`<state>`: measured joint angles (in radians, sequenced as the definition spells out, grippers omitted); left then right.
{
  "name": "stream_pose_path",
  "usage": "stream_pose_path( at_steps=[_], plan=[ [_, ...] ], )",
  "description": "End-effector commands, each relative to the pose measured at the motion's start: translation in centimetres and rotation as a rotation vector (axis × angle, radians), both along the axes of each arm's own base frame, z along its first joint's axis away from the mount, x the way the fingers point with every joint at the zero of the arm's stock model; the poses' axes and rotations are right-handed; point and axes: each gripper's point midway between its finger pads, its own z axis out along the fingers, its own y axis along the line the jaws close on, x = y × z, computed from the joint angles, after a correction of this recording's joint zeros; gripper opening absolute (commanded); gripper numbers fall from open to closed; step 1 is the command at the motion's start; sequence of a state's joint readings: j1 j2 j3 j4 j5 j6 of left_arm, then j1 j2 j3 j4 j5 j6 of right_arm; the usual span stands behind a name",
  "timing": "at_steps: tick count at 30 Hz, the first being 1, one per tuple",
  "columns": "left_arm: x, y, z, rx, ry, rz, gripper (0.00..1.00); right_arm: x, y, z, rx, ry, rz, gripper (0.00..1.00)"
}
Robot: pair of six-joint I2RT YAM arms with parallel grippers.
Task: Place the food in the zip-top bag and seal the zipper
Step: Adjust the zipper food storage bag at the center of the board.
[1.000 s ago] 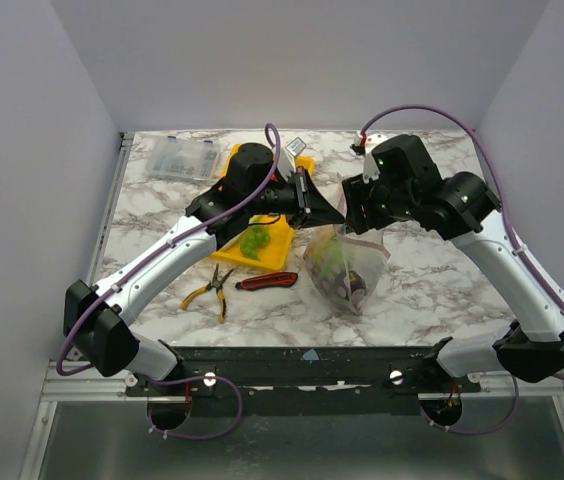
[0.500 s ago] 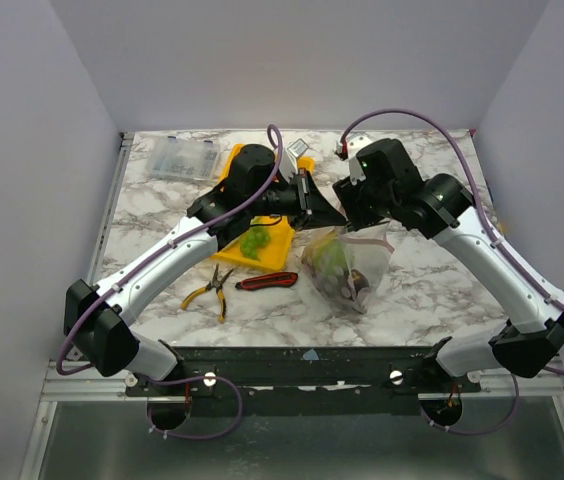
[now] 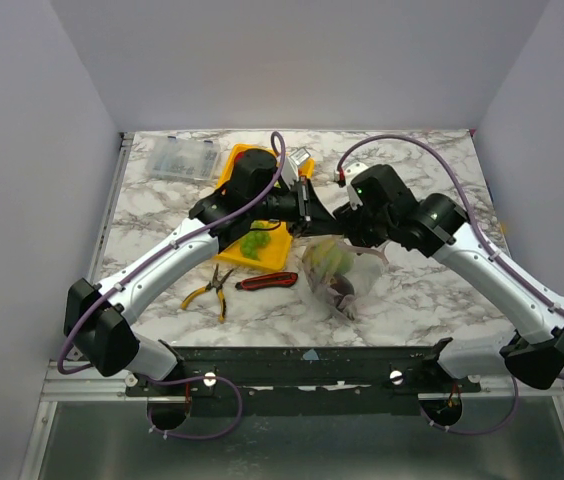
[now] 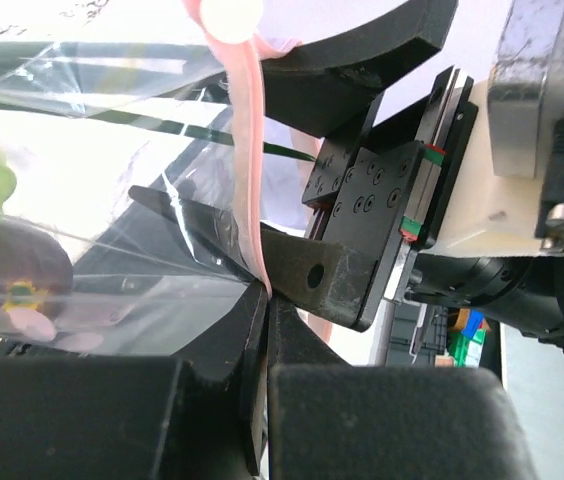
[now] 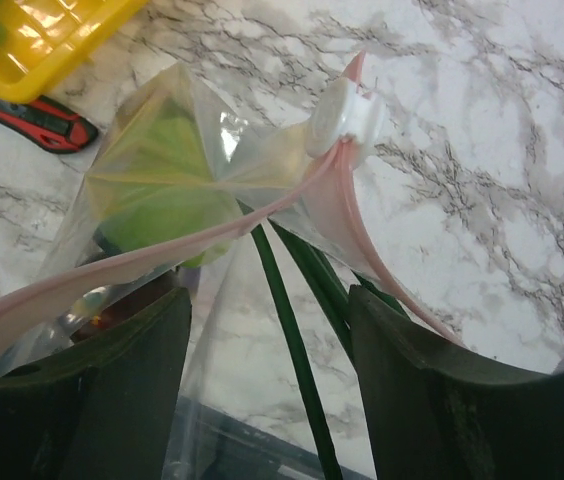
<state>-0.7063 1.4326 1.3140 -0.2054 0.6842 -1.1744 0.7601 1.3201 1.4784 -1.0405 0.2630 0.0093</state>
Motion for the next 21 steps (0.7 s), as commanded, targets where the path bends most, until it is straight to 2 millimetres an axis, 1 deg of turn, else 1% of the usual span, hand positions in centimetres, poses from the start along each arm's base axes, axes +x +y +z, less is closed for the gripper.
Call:
stream_pose_path(
  at_steps=[1,4,7,9,10,12,13,14,16,17,21],
  plan=[
    [0.2,-0.1,2.3,-0.073,-0.073,-0.013,0.0,-0.8,0.5,-2.5,-0.099,0.016,0.063,0.64],
    [0.2,-0.1,2.0,-0.071,-0.07,-0.013,0.0,-0.6,1.3,-2.7,-0.075,-0.001,0.072,0.51],
    [0.1,-0.1,2.0,-0.073,-0.07,-0.019,0.0,-0.6,2.2,-2.6,-0.033,-0.007,0.092,0.43],
    [0.1,0.0,2.1,-0.077,-0.073,-0.017,0.0,-0.6,2.7,-2.6,-0.014,-0.008,0.106,0.35],
    [0.0,-0.1,2.2,-0.078,-0.075,-0.019,0.0,-0.5,2.8,-2.6,-0.008,-0.011,0.11,0.32],
    [0.0,0.0,2.3,-0.083,-0.077,-0.016,0.0,-0.5,2.9,-2.8,0.0,-0.014,0.111,0.31],
    [0.0,0.0,2.3,-0.084,-0.076,-0.015,0.0,-0.4,3.0,-2.8,0.009,-0.024,0.11,0.28],
    [0.0,0.1,2.2,-0.084,-0.077,-0.011,0.0,-0.3,3.1,-2.8,0.021,-0.036,0.103,0.22],
    [0.1,0.2,1.9,-0.082,-0.074,-0.005,0.0,0.1,3.5,-2.1,0.068,-0.075,0.082,0.02],
    [0.1,0.3,1.7,-0.08,-0.07,-0.002,0.0,0.2,3.9,-1.7,0.115,-0.079,0.056,0.01],
    [-0.2,0.5,1.0,-0.087,-0.057,0.011,0.0,0.6,5.7,-0.6,0.279,-0.097,-0.002,0.01]
  ],
)
